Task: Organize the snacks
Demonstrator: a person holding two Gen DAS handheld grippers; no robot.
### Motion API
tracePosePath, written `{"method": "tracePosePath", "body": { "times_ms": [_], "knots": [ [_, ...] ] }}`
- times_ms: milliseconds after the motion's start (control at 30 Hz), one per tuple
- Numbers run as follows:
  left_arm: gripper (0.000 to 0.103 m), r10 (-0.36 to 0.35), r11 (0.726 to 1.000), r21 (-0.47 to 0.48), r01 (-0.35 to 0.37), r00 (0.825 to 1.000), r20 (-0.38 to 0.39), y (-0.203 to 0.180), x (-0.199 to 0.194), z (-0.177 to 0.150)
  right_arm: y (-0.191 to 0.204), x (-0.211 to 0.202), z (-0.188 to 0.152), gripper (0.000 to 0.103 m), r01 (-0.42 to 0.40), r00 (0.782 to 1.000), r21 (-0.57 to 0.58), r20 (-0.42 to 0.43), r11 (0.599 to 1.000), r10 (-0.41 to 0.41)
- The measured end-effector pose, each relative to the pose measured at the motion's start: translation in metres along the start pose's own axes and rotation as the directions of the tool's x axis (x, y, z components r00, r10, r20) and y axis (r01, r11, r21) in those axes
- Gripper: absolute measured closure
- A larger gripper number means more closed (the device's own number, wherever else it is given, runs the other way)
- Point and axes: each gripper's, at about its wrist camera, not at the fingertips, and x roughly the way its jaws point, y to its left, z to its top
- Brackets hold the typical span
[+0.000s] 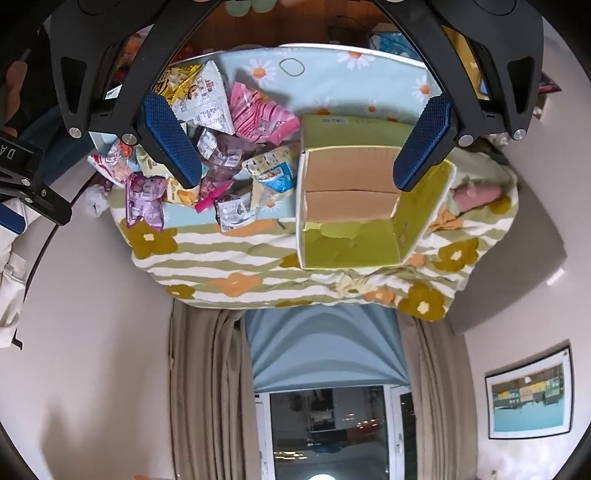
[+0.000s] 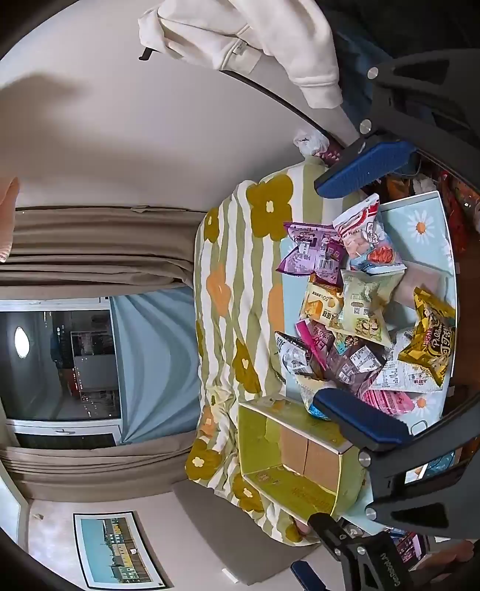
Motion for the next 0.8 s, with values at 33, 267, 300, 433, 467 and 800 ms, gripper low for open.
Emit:
{"method": "tracePosePath", "body": {
  "times_ms": [33,267,300,433,467,800],
  "knots": [
    [0.000,-0.010,1.000,-0.007,0.011,0.999,0.034,0.001,-0.002,-0.001,0.000,0.001,0.000,0.000,0.003,1.000,-0.001,-0.002,1.000,-0.003],
    [0.000,0.000,1.000,-0.003,0.000,0.999,0.033,0.007,-0.003,-0.004,0.001,0.003,0.000,0.000,-0.010,1.000,0.005,0.004,1.000,0.010],
    [0.000,-0.003,1.000,-0.006,0.003,1.000,0.026,0.008,-0.001,-0.003,0.002,0.004,0.000,0.000,-0.009,1.000,0.003,0.004,1.000,0.009],
    [0.000,-0.006,1.000,0.004,0.006,1.000,0.005,0.006,0.004,0.001,0.002,0.005,-0.002,0.000,-0.015,1.000,0.005,0.008,1.000,0.015],
    [0.000,-0.006,1.000,0.005,0.006,1.000,0.004,0.006,0.005,0.001,0.003,0.006,-0.003,0.000,-0.019,1.000,0.006,0.009,1.000,0.019],
    [0.000,-0.020,1.000,-0.012,0.020,1.000,0.005,0.011,0.007,0.001,0.017,0.008,-0.002,0.000,-0.031,1.000,-0.025,0.001,0.999,0.031]
  ]
}}
